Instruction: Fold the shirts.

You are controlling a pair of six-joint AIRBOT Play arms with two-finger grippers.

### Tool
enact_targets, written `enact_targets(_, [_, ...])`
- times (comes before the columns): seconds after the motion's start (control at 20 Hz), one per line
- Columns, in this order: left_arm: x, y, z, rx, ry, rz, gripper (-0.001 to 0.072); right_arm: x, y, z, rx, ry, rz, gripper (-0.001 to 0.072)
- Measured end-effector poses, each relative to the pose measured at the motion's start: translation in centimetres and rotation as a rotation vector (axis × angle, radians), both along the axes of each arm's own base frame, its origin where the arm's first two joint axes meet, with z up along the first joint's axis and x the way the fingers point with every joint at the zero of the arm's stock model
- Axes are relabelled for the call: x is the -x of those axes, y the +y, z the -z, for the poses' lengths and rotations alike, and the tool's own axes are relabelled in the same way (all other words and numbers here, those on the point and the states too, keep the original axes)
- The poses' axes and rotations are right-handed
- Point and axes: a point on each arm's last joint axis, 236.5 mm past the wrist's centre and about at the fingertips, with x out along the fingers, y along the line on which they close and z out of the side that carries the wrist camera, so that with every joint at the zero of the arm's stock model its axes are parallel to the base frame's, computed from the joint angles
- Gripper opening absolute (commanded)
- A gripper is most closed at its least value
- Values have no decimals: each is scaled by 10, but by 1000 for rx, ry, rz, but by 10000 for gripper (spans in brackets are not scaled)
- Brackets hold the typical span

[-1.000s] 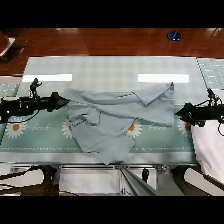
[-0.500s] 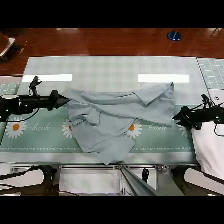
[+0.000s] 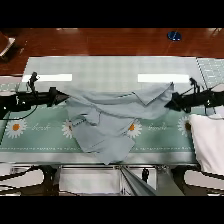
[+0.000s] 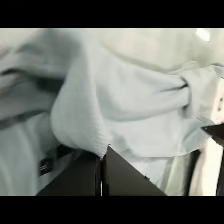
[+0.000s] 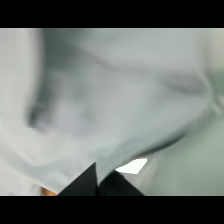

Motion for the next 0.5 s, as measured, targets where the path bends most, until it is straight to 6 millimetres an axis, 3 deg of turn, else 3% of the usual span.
enact_targets(0.05, [-9, -2, -24, 12, -57, 14, 13, -16, 0, -23, 9, -59, -26, 17])
enact_targets(0.15, [-28, 0, -84, 5, -199, 26, 12, -52, -2, -87, 40, -220, -63, 17])
enact_targets(0.3, [-44, 5, -200, -48, -459, 13, 12, -90, -12, -212, 144, -507, -77, 17])
enact_targets(0.4, [-38, 8, -283, -99, -637, -8, 12, -90, -20, -295, 249, -676, -70, 17])
enact_targets(0.5, [-18, 14, -355, -193, -786, -42, 12, -72, -25, -366, 347, -825, -44, 17])
